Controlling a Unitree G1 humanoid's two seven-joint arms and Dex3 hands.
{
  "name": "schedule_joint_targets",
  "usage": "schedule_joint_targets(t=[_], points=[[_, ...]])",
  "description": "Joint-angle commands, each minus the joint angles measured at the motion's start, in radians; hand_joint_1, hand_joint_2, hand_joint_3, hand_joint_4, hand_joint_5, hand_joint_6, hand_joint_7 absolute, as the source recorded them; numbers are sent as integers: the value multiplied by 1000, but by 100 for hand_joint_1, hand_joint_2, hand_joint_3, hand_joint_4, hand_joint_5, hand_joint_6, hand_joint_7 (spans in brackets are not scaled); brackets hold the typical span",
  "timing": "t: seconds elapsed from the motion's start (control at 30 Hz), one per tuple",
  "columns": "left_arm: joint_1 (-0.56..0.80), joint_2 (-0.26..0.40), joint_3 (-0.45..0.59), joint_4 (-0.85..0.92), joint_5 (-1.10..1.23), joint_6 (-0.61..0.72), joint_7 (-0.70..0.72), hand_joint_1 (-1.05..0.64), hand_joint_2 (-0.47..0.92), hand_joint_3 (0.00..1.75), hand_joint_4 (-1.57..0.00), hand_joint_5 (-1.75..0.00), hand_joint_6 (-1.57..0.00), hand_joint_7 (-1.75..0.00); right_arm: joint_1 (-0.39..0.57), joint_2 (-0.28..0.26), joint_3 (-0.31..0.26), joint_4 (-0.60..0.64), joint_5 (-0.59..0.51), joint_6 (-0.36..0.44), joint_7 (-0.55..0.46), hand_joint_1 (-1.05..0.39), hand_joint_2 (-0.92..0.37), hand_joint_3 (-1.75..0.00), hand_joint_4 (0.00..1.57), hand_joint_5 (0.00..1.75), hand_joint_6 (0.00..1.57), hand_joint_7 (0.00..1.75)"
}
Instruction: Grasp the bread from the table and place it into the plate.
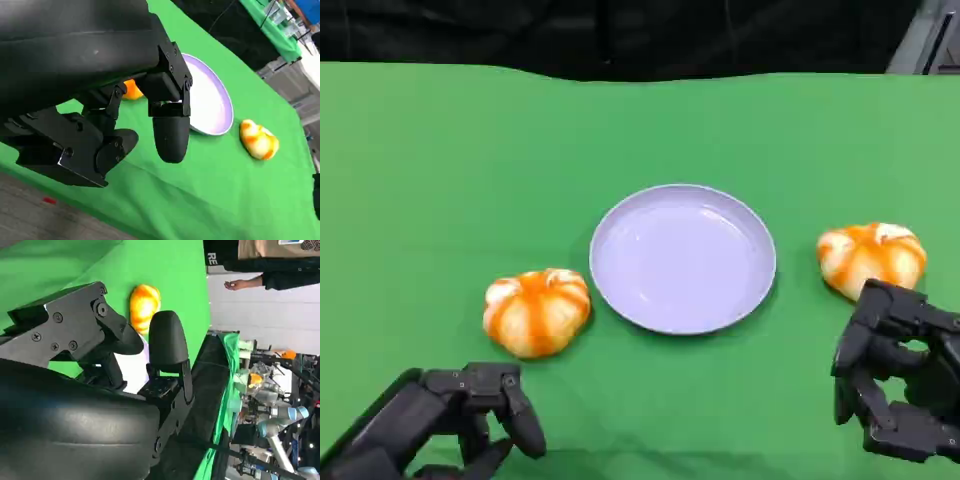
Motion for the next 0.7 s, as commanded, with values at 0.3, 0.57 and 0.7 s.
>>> schedule_joint_targets(t=[0.3,0.57,0.7], points=[[4,25,-4,-19,18,22,-6,13,68,91,-71,-165,-80,-117,-7,-19,-11,3,6,-3,4,-2,-68,-108,78,175,65,157],[5,29,-6,-16,20,12,-3,14,69,90,-71,-164,-80,-116,-7,-19,-14,2,12,2,11,-2,-68,-107,78,175,64,157],[5,28,-7,-13,17,7,-2,14,68,91,-72,-163,-80,-116,-6,-19,-14,2,11,1,12,-2,-68,-107,78,175,64,157]])
